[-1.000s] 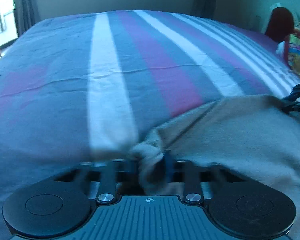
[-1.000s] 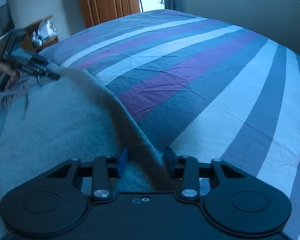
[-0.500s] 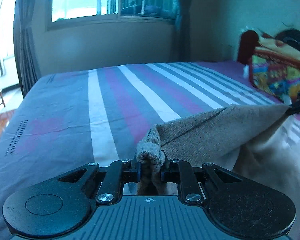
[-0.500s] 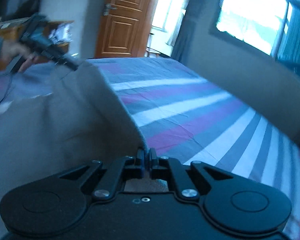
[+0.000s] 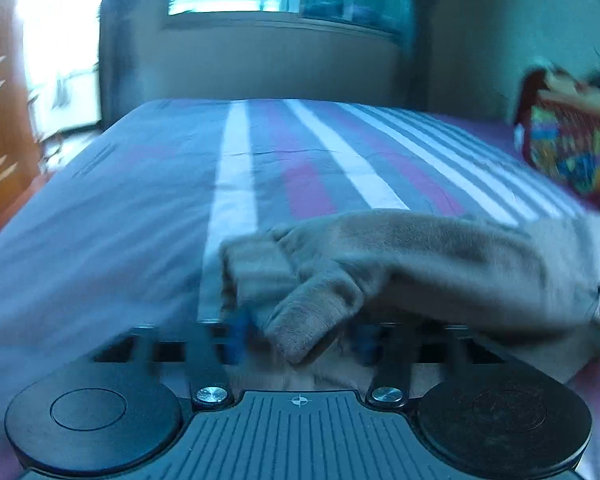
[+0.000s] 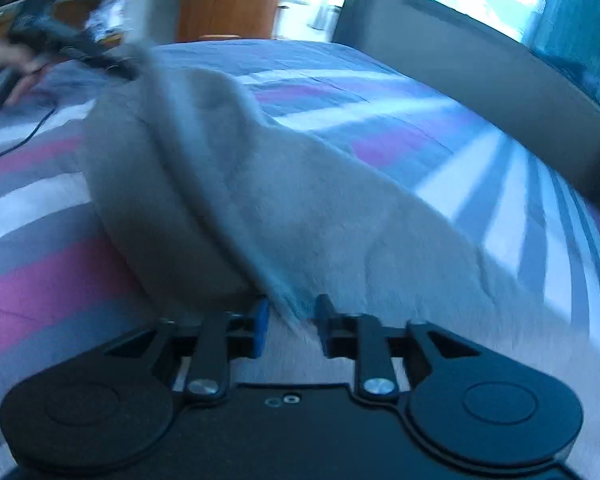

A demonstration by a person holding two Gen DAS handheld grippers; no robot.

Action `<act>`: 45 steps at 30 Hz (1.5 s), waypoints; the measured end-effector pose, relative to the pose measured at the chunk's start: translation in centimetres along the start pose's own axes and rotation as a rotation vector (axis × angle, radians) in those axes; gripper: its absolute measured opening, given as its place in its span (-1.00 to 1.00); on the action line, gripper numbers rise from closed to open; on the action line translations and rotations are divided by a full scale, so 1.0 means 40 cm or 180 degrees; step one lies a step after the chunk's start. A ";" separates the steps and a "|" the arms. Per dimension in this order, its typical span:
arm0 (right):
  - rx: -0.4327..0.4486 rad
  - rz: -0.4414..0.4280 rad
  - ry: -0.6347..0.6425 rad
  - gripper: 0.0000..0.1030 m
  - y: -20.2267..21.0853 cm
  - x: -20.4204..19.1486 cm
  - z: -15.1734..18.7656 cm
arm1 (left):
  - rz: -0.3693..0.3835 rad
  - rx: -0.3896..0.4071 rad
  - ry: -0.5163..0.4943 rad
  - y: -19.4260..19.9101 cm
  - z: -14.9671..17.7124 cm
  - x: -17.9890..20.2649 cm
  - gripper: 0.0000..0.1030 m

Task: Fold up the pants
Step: 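Lift the waistband with both tools and fold it over toward the leg hems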

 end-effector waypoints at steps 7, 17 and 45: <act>0.0130 -0.0237 -0.1338 -0.18 0.087 0.103 0.058 | 0.0152 0.0137 0.1150 0.125 0.144 -0.048 0.33; 0.0137 -0.0761 -0.3880 -0.17 -0.040 0.253 0.213 | 0.0919 0.0435 0.2832 0.014 0.128 -0.066 0.32; 0.0228 -0.0403 -0.3399 -0.77 -0.038 0.178 0.252 | 0.0552 0.0306 0.2325 -0.013 0.087 -0.122 0.26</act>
Point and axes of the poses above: each gripper's, at about its wrist camera, not at the fingertips, and y roughly against the way its jaws point, x to its right, z to its underside, the point moved 2 cm from there along -y, roughly the way its jaws point, and after that the axes turned 5 degrees about z, right-handed, at the moved point
